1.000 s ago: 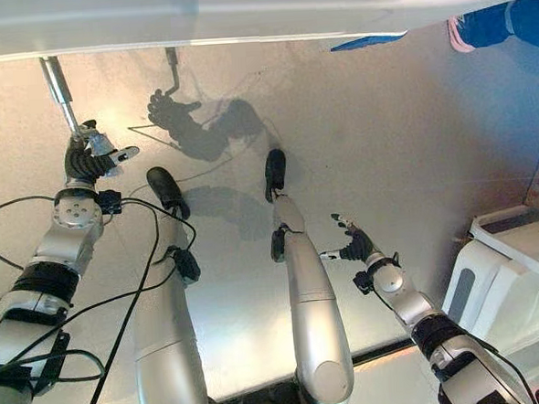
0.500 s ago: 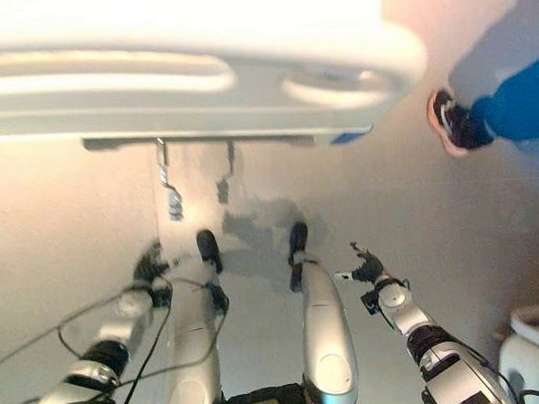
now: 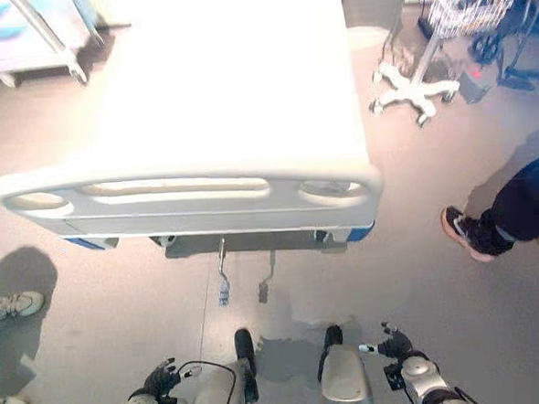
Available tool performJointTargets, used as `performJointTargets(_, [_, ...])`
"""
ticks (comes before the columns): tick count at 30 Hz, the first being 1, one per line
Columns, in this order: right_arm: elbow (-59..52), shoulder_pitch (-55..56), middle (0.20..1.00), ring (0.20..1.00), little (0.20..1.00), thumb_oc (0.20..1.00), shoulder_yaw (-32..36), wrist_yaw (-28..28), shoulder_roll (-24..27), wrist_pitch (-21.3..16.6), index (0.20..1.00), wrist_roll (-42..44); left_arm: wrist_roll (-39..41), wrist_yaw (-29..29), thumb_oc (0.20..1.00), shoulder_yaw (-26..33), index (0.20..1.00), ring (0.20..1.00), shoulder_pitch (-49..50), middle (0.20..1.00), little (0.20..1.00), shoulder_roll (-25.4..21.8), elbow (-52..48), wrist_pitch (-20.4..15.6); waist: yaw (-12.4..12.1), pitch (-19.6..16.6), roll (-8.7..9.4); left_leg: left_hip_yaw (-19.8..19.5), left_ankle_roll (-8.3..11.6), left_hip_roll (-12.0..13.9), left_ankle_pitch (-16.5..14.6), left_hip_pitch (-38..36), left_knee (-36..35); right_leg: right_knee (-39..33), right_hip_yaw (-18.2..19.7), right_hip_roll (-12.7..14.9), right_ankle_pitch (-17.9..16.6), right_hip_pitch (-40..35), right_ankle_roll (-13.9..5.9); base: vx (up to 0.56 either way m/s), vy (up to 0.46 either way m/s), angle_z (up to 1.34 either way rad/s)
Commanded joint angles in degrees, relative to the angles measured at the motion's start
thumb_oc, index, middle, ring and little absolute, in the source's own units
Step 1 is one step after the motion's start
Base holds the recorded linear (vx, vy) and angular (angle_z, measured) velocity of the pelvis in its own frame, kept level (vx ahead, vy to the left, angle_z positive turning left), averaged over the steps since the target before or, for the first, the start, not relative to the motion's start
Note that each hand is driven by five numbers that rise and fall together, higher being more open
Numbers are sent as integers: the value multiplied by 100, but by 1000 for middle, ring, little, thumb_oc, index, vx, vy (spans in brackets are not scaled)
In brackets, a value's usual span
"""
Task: Raise the hospital bed
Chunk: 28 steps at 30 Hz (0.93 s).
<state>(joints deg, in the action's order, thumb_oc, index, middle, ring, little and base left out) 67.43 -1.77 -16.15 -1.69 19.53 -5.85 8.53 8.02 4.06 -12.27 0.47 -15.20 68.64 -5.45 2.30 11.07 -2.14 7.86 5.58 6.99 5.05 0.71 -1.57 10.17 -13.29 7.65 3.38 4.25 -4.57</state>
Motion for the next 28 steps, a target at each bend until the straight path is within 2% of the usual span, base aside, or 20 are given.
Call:
performJointTargets(1, [137,-302,1000,1000,1000,1000,90,47,-115,31,1000,101,-209,-32,1000,131,1000,1000,-285,1000,1000,-76,90,-59,27,-23,264,110,-66,-300,-56,-181,-30,-903,-92,-122,-630,-431,-510,113,35,-1])
performJointTargets(4, [302,-172,1000,1000,1000,1000,15,105,-231,69,1000,-36,-394,-81,1000,-6,1000,1000,-215,1000,1000,18,103,-98,27,-422,262,172,-61,-349,-66,-525,-335,-1267,-109,-144,-688,-795,-544,113,30,-1])
performJointTargets(11, [369,-121,1000,1000,1000,1000,-63,105,-345,92,1000,-149,-534,-88,1000,-144,1000,1000,-204,1000,1000,115,139,-98,94,-745,312,210,-60,-387,-174,-642,-343,-1461,-127,-146,-715,-1042,-538,55,17,-2])
performJointTargets(28, [382,-73,1000,1000,1000,1000,-106,61,-470,80,1000,-189,-630,-81,1000,-134,1000,1000,-158,1000,1000,160,278,-83,82,-920,415,261,-98,-381,-280,-812,-343,-1499,-116,-144,-680,-1250,-531,22,1,0])
